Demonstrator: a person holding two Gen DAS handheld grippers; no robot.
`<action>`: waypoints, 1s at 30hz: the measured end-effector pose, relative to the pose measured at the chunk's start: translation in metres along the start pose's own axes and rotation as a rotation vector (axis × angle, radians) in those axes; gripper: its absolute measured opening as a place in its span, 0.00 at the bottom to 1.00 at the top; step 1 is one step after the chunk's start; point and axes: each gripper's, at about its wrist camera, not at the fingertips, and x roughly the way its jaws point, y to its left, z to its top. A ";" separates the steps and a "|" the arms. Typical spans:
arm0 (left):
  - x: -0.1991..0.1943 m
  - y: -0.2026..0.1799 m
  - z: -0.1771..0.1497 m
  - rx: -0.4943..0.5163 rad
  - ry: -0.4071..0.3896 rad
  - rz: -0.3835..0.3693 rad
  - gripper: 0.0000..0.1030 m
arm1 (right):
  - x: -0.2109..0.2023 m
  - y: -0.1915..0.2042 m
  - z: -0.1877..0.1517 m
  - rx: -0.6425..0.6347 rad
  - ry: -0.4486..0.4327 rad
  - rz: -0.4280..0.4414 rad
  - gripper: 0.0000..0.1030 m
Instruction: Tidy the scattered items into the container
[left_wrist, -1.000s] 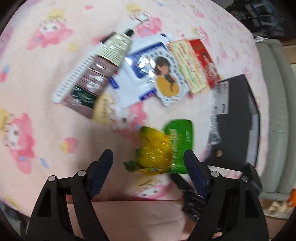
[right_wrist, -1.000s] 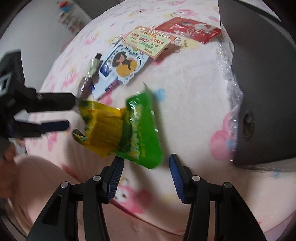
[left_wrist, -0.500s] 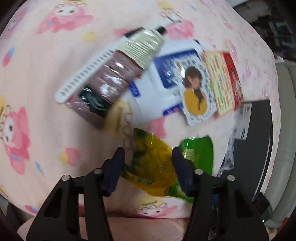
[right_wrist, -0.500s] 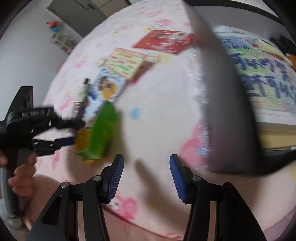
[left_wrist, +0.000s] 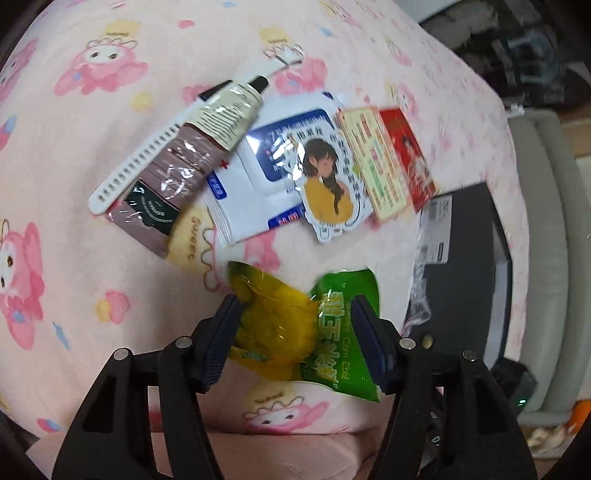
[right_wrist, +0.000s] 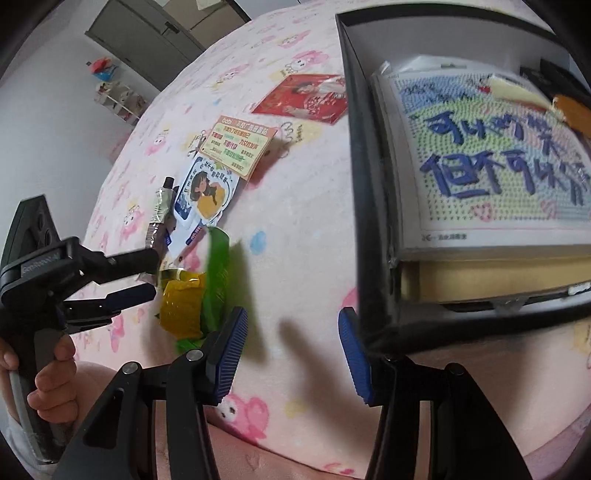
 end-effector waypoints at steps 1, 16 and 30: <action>-0.001 0.003 0.000 -0.012 -0.005 0.007 0.60 | 0.001 0.000 0.000 0.001 -0.003 -0.005 0.46; 0.024 -0.026 -0.022 0.147 0.124 0.056 0.61 | 0.004 0.013 -0.004 -0.055 -0.037 0.102 0.46; 0.027 -0.009 0.000 -0.022 0.047 0.097 0.55 | -0.015 0.058 0.012 -0.140 -0.048 -0.052 0.54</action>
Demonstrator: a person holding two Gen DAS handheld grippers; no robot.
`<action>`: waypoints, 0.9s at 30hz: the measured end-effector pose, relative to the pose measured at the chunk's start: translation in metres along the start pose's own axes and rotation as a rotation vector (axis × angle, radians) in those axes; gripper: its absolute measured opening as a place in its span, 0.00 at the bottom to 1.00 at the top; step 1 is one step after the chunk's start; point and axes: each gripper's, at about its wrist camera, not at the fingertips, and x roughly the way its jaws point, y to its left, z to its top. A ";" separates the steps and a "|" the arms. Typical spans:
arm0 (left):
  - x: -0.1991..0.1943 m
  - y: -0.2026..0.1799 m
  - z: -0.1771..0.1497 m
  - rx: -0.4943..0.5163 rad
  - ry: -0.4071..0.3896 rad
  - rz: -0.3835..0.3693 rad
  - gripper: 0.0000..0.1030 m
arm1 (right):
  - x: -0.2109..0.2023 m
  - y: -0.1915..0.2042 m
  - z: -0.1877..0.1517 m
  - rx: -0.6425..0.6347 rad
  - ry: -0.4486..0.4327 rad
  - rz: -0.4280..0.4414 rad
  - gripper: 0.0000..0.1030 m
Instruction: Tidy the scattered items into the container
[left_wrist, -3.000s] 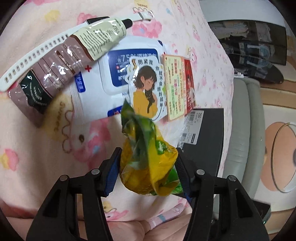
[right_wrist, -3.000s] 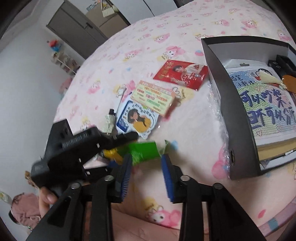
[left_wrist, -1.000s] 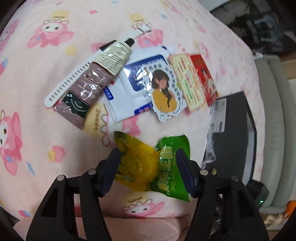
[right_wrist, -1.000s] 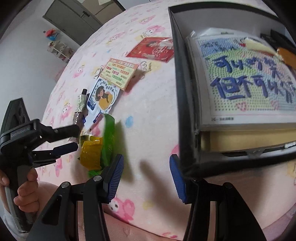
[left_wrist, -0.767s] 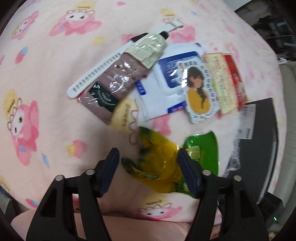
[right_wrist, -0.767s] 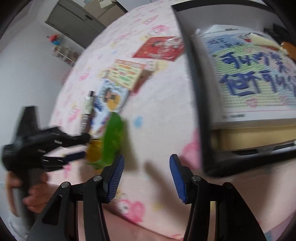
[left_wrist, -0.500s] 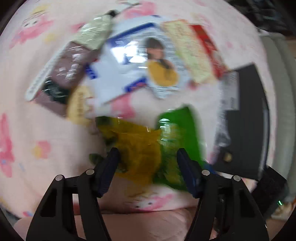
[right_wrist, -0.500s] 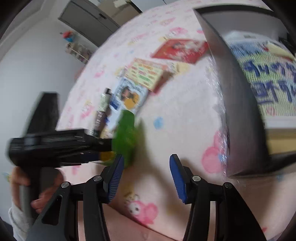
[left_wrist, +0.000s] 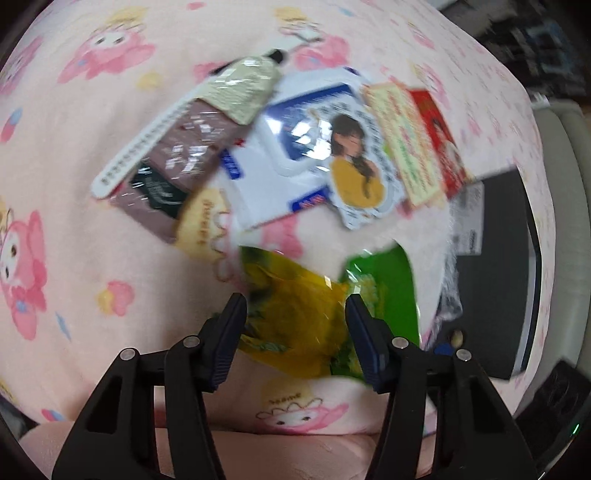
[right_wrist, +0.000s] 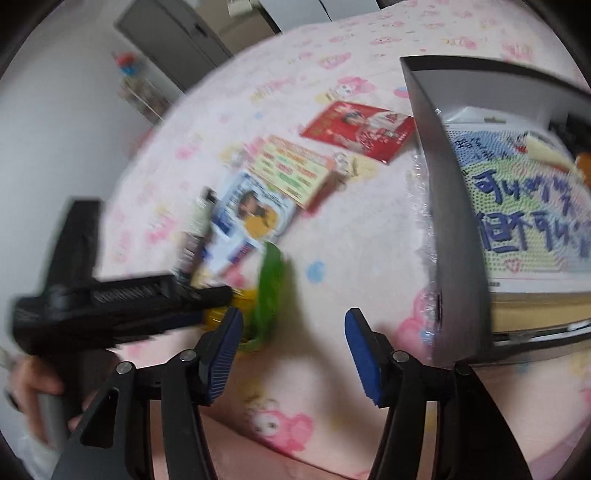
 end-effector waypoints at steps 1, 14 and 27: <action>-0.001 0.004 0.001 -0.022 -0.001 -0.011 0.55 | -0.009 -0.003 -0.010 -0.017 0.006 -0.003 0.54; 0.024 0.004 0.013 -0.049 0.072 -0.039 0.65 | 0.050 0.009 0.010 -0.098 0.109 -0.031 0.52; 0.010 -0.026 0.003 0.088 0.047 -0.191 0.70 | 0.027 0.003 -0.005 -0.138 0.083 -0.043 0.26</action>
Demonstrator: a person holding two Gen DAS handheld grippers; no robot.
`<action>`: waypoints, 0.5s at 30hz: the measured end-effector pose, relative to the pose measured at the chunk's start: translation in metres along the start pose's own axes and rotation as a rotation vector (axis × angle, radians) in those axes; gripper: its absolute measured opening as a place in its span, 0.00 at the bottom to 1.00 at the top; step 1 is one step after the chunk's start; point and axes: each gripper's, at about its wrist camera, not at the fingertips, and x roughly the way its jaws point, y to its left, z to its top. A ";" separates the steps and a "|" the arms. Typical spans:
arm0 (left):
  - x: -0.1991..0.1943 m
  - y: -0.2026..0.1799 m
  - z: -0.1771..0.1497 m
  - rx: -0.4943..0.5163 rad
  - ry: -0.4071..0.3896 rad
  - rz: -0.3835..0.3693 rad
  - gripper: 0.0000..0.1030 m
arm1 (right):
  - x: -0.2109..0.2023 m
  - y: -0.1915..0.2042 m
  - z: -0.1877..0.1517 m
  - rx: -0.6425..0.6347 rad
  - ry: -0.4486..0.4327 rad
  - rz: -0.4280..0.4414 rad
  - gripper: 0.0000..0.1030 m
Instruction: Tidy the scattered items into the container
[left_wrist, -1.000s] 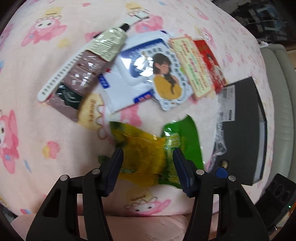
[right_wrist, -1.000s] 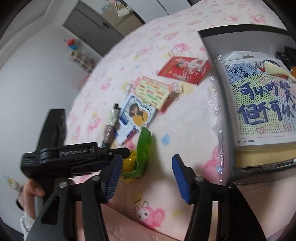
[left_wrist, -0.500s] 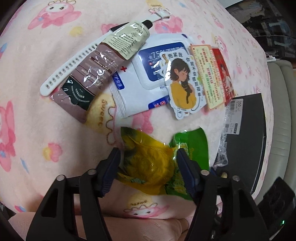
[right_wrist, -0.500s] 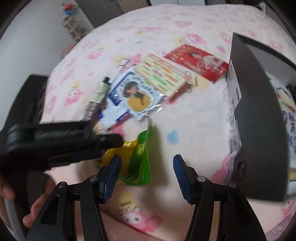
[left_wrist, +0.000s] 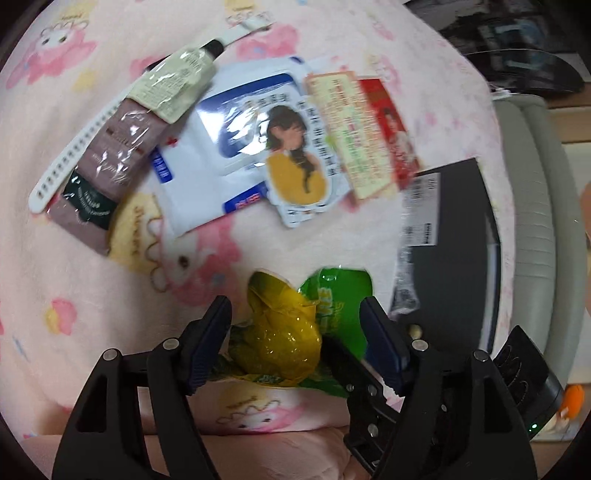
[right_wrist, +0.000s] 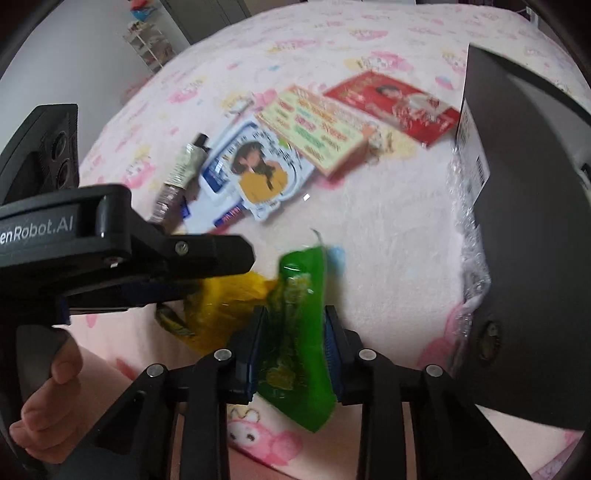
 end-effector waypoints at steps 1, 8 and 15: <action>0.004 0.000 0.002 -0.009 0.008 0.020 0.70 | -0.002 -0.001 0.000 -0.001 -0.002 0.003 0.26; 0.032 0.001 0.001 -0.032 0.120 0.149 0.70 | 0.023 -0.021 -0.005 0.055 0.049 0.042 0.28; 0.029 -0.020 -0.003 0.047 0.091 0.149 0.59 | 0.017 -0.018 -0.007 0.012 0.019 0.031 0.22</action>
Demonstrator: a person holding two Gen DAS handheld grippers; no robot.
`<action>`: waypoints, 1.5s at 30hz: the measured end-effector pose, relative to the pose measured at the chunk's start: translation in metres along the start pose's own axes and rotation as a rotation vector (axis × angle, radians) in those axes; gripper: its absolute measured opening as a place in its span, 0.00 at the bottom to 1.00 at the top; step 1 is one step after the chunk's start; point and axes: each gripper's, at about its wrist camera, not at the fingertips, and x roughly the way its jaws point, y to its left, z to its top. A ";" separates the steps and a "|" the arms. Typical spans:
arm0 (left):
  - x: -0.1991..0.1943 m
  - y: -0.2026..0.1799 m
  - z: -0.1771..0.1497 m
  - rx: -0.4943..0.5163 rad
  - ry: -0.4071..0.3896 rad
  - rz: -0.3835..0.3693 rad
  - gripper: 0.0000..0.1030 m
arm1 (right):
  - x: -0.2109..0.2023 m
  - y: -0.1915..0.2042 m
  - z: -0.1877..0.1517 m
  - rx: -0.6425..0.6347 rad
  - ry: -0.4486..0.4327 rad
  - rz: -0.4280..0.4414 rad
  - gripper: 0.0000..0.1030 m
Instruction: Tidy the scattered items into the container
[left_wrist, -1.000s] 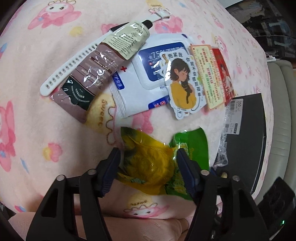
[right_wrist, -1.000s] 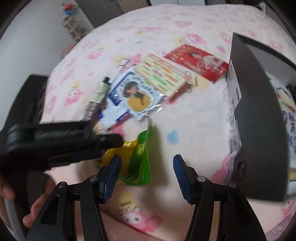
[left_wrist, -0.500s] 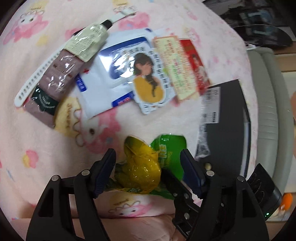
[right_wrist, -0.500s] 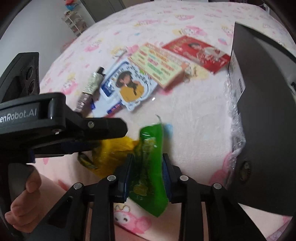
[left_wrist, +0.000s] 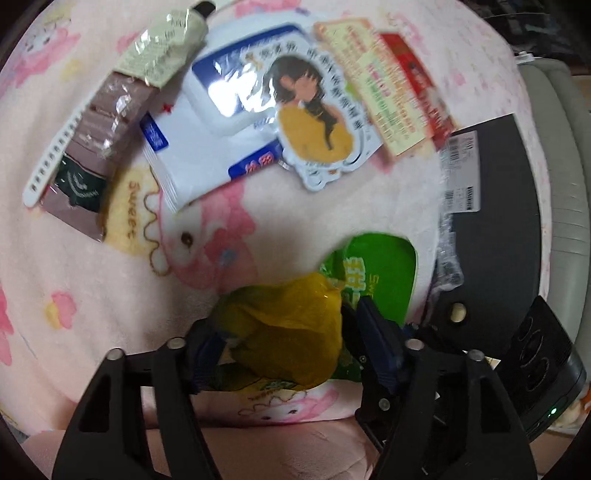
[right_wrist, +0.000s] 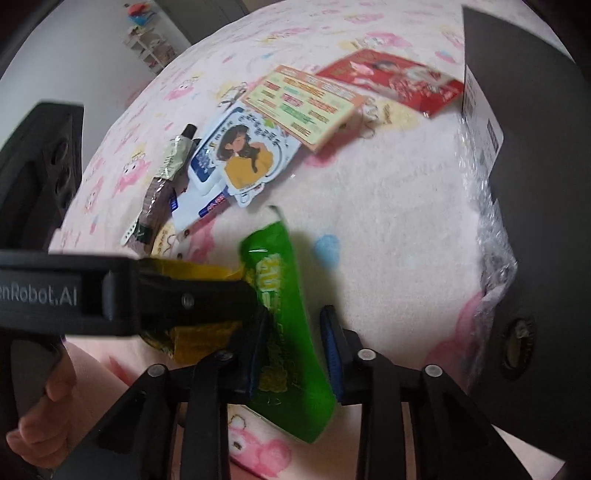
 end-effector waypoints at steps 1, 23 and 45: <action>-0.003 -0.001 -0.001 0.003 -0.005 -0.017 0.56 | -0.004 0.001 0.000 0.000 -0.003 -0.008 0.21; -0.066 -0.054 -0.033 0.066 -0.130 -0.252 0.40 | -0.101 0.003 0.010 0.024 -0.163 0.056 0.15; -0.078 -0.202 -0.025 0.271 -0.170 -0.365 0.28 | -0.198 -0.082 0.015 0.119 -0.331 0.017 0.12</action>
